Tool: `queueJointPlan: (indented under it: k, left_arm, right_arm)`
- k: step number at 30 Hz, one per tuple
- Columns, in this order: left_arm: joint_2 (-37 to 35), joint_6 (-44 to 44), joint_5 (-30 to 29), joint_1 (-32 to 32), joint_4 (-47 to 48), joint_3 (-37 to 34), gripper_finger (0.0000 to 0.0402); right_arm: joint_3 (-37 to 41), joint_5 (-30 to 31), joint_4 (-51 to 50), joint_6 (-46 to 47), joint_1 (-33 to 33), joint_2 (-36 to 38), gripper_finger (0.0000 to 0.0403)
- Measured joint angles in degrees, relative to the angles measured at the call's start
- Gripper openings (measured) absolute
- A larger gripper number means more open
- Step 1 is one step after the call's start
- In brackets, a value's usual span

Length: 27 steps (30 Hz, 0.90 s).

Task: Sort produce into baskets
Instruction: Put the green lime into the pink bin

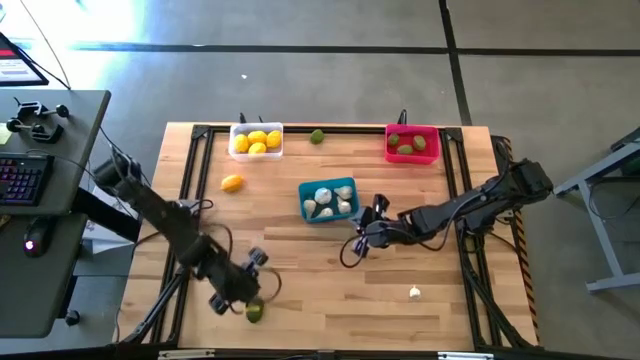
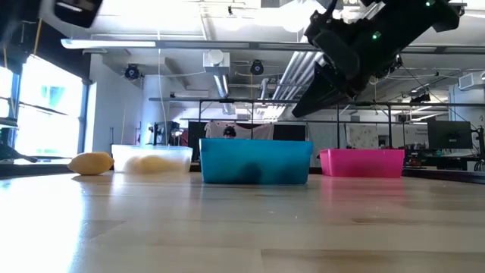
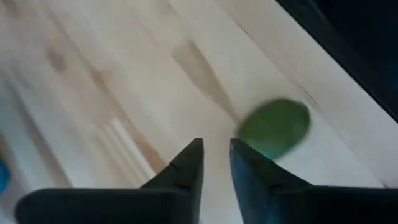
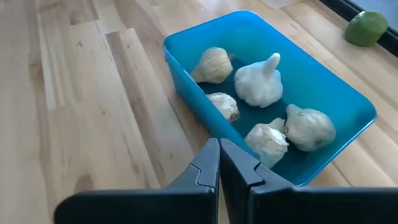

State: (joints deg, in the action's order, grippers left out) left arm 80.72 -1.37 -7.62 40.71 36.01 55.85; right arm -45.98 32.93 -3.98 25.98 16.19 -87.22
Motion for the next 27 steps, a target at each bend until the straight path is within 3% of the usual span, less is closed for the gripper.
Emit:
queueJointPlan:
  k: [13, 20, 27]
  left_arm:
    - [17.01, 0.85, -0.20, 8.36, 6.88, 11.80, 0.0192]
    - [25.96, -7.86, -2.57, 8.84, 16.11, 19.45, 0.0209]
    - [28.13, -16.65, -3.72, 7.45, 17.67, 20.81, 0.0210]
  right_arm:
    - [0.00, -1.57, 0.01, -2.14, 0.76, 0.00, 0.0000]
    - [0.00, -1.66, 0.01, -4.53, 0.76, 0.00, 0.0000]
    - [0.00, -1.66, -0.01, -5.49, 0.76, 0.00, 0.0000]
